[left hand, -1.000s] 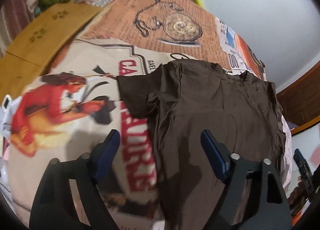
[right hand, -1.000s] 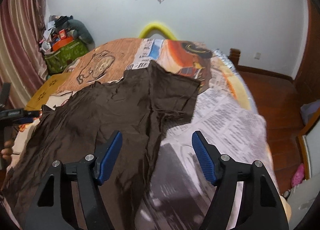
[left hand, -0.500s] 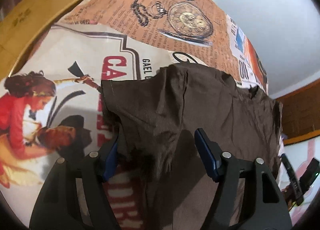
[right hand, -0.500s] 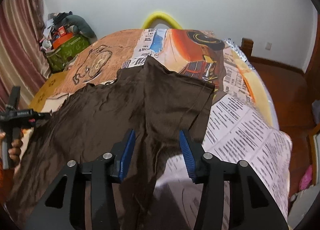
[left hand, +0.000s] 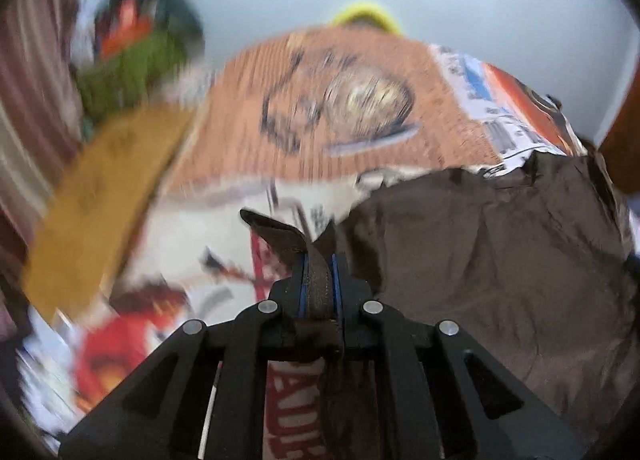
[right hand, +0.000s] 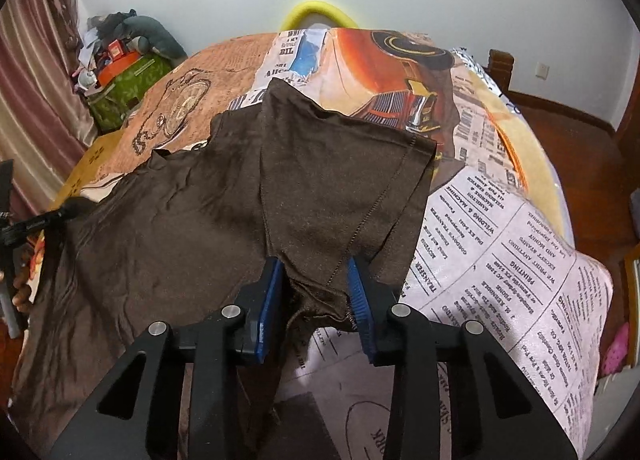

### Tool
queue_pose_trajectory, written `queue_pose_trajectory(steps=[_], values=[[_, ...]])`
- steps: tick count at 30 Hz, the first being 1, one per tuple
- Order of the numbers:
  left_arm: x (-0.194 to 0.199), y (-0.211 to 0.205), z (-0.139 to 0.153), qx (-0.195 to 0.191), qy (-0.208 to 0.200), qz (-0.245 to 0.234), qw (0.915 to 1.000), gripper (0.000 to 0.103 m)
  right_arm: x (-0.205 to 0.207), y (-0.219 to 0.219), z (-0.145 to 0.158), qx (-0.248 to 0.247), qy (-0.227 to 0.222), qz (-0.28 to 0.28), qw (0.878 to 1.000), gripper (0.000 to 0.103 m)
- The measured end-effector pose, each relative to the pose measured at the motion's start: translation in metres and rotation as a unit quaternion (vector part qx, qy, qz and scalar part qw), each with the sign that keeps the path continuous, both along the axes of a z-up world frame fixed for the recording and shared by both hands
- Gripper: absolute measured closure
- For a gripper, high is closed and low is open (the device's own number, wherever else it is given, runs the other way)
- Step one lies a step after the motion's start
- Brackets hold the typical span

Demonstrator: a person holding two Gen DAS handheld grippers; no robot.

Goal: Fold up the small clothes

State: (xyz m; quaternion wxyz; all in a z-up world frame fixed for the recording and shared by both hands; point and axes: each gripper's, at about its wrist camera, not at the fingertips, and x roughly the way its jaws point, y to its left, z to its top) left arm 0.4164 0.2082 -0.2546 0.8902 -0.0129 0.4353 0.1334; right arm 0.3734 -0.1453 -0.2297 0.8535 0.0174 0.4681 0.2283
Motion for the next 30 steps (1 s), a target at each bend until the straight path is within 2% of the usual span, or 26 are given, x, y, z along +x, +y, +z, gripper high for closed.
queue_pose_trajectory(steps=[1,5,7,11,13,16,17,19,21,26,28,30], values=[[0.000,-0.013,0.011,0.024,-0.013,-0.018,0.9995,0.093,0.001,0.000,0.000,0.000,0.001,0.000,1.000,0.073],[-0.005,-0.054,0.042,0.062,-0.053,-0.090,0.9926,0.093,0.000,0.001,-0.001,0.000,0.000,-0.001,1.000,0.073],[-0.006,-0.078,0.048,0.070,-0.056,-0.130,0.9874,0.092,0.000,0.001,-0.002,0.003,-0.001,-0.001,1.000,0.072],[0.006,-0.111,0.030,0.067,-0.011,-0.176,0.9820,0.092,0.000,0.000,-0.003,0.008,0.001,-0.006,1.000,0.072],[0.016,-0.116,0.012,0.037,0.029,-0.188,0.9811,0.092,0.000,-0.001,-0.003,0.009,0.002,-0.007,1.000,0.072],[0.021,-0.111,-0.008,-0.017,0.070,-0.182,0.9807,0.084,0.000,0.000,-0.003,0.005,0.002,-0.002,1.000,0.073],[0.019,-0.109,-0.012,-0.031,0.072,-0.176,0.9814,0.082,0.000,-0.001,-0.003,0.005,0.003,-0.001,1.000,0.073],[0.015,-0.100,-0.010,-0.053,0.071,-0.162,0.9828,0.062,0.000,-0.001,-0.003,0.004,0.004,0.003,1.000,0.073],[0.006,-0.085,0.001,-0.076,0.063,-0.153,0.9834,0.050,0.000,-0.001,-0.003,0.004,0.005,0.006,1.000,0.073],[-0.028,-0.054,0.031,-0.083,0.032,-0.136,0.9867,0.039,-0.002,-0.001,0.001,0.003,0.007,0.003,1.000,0.073],[-0.043,-0.032,0.043,-0.079,0.014,-0.113,0.9903,0.033,-0.005,0.000,0.004,0.002,0.004,0.002,1.000,0.073],[-0.046,-0.015,0.048,-0.068,0.008,-0.084,0.9941,0.033,-0.009,0.003,0.009,-0.003,-0.007,0.005,1.000,0.073]])
